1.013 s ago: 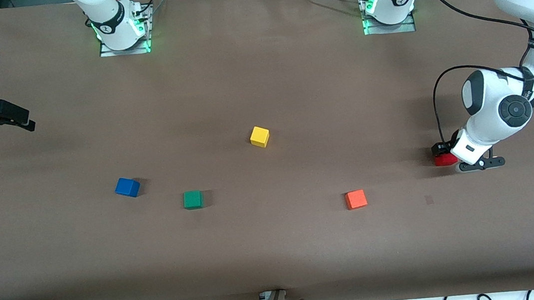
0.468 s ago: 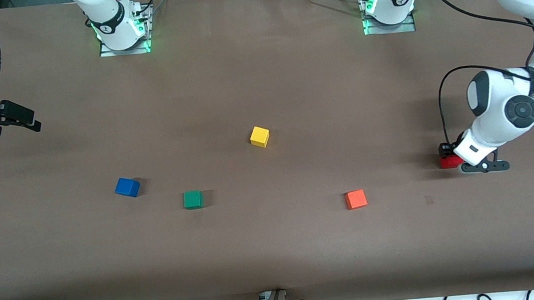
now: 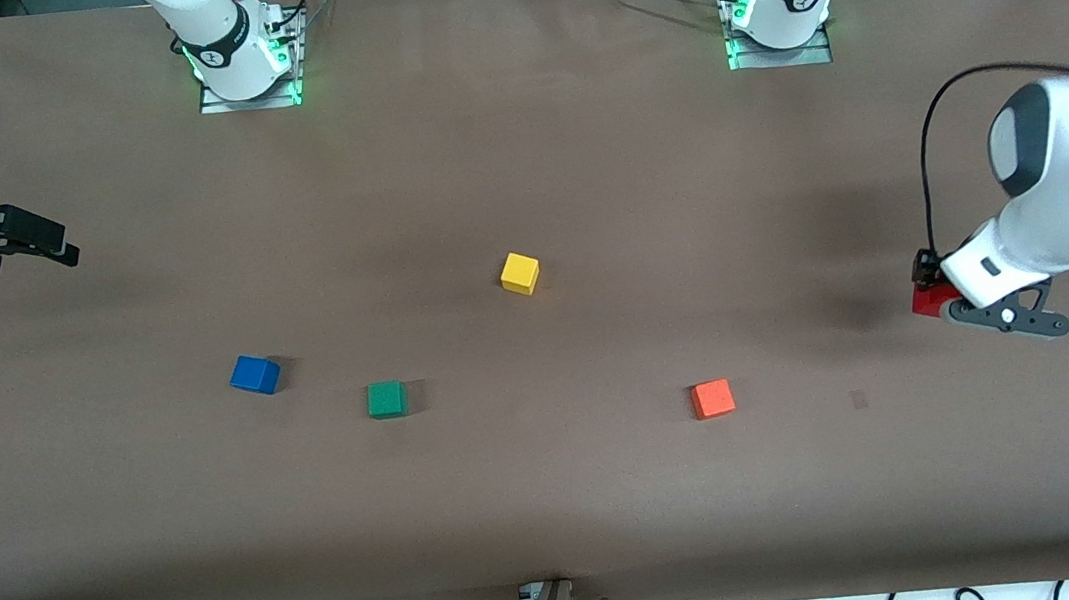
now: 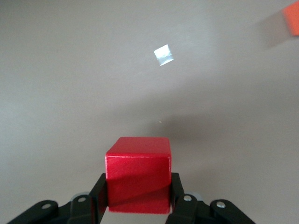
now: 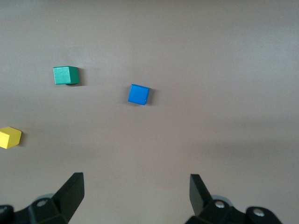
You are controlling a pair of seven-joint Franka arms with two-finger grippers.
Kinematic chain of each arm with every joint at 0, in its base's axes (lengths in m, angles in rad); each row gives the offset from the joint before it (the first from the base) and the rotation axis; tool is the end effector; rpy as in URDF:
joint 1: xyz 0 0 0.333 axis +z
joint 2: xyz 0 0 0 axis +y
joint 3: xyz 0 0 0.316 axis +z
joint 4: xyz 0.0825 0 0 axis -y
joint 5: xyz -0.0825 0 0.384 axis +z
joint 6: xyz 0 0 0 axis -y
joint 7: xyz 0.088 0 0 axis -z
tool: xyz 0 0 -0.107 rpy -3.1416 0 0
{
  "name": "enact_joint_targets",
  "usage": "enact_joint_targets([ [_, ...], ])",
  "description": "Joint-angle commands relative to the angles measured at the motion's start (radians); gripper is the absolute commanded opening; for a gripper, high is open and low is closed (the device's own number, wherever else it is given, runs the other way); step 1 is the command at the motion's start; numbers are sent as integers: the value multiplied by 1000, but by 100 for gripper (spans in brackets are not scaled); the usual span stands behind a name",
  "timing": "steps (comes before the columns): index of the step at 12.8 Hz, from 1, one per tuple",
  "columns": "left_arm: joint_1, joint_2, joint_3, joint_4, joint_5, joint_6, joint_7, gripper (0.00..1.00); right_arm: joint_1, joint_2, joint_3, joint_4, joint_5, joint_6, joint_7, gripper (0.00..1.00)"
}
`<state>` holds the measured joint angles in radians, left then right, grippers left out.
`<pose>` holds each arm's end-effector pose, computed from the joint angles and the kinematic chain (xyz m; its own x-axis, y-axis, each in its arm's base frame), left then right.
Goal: Pass red block to right arm, stack on blue
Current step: 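Lift the red cube with the left gripper while the right gripper approaches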
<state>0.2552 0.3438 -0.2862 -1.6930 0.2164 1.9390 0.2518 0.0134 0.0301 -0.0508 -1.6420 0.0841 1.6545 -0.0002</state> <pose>0.6416 0.0111 0.3968 0.9329 -0.3439 -0.1066 -0.3525 -0.9328 -0.0751 0.5684 -0.0125 0.5814 0.9989 -0.0442 -0.0178 -0.0455 -0.9956 -0.0820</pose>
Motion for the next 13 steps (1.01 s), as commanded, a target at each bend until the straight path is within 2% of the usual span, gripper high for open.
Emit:
enact_joint_targets([
  [1, 9, -5, -40, 74, -79, -66, 151, 0, -7, 2, 0, 13, 19, -10, 8, 100],
  [4, 1, 9, -39, 79, -277, -66, 422, 0, -6, 10, 2, 19, 19, -1, 9, 100],
  [7, -7, 21, -41, 79, -455, -75, 585, 0, -3, 71, 3, 19, 28, -18, -1, 100],
  [8, -10, 32, -50, 81, -498, -96, 680, 0, -1, 68, 5, 18, 67, -22, -3, 100],
  [10, -10, 73, -76, 79, -636, -107, 863, 0, -4, 82, 3, 14, 214, -97, -6, 100],
  [11, -10, 101, -80, 76, -708, -132, 918, 0, -1, 106, 6, 14, 256, -120, 5, 100],
  [13, -34, 123, -83, 79, -835, -167, 1027, 0, 25, 128, 11, 16, 284, -116, 8, 100],
])
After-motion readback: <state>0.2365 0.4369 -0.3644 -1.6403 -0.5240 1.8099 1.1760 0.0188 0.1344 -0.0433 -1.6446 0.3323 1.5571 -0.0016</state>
